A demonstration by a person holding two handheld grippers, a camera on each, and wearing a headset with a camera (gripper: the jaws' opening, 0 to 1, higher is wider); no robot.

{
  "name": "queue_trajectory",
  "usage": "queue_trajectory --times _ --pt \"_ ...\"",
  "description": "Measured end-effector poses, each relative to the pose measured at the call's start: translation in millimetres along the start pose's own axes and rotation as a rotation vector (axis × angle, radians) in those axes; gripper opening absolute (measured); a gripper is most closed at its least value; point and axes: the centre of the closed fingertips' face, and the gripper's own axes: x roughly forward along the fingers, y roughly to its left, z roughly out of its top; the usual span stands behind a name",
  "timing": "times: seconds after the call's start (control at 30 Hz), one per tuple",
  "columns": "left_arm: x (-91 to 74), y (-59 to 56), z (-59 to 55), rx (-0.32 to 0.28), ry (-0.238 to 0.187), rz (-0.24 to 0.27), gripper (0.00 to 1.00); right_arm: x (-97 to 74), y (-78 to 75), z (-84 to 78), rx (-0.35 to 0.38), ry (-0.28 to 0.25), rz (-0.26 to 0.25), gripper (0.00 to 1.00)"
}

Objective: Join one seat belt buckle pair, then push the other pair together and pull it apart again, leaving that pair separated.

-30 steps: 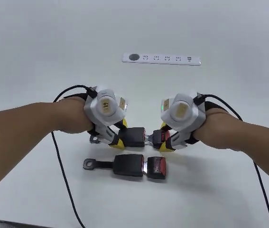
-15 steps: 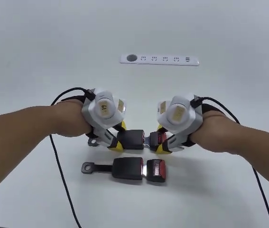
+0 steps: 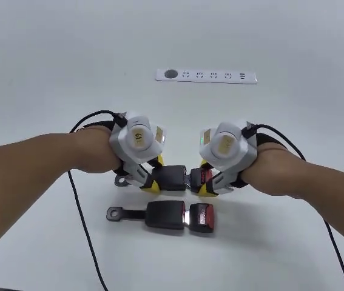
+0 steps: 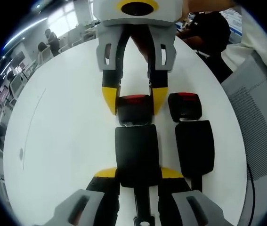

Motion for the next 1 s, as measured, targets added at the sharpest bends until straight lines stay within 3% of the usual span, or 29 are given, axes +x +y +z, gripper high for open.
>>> queue_trajectory --times 0.17,0.2,0.37,0.53,0.8,1.0 --pt "2.1 3.0 -4.2 -0.01 -0.013 -0.002 0.31 -2.4 2.4 1.8 0.002 0.0 -0.007 0.32" --pt "-1.1 -1.0 1.5 -0.009 -0.009 -0.003 0.31 -2.2 2.3 1.8 0.002 0.001 -0.008 0.32" --pt "-3.0 -4.2 5.2 -0.009 0.001 0.001 0.31 -1.0 0.3 0.1 0.002 0.001 -0.01 0.32" --pt "-1.3 -0.8 1.0 -0.022 -0.019 0.004 0.31 -2.5 1.5 0.5 0.0 -0.001 -0.013 0.32" --pt "0.8 1.5 -0.8 -0.011 0.0 0.0 0.31 -6.5 2.9 -2.9 0.0 0.004 -0.013 0.33" --pt "-0.5 -0.4 0.9 -0.016 -0.005 0.002 0.31 -8.4 0.2 -13.8 0.009 0.006 -0.014 0.33"
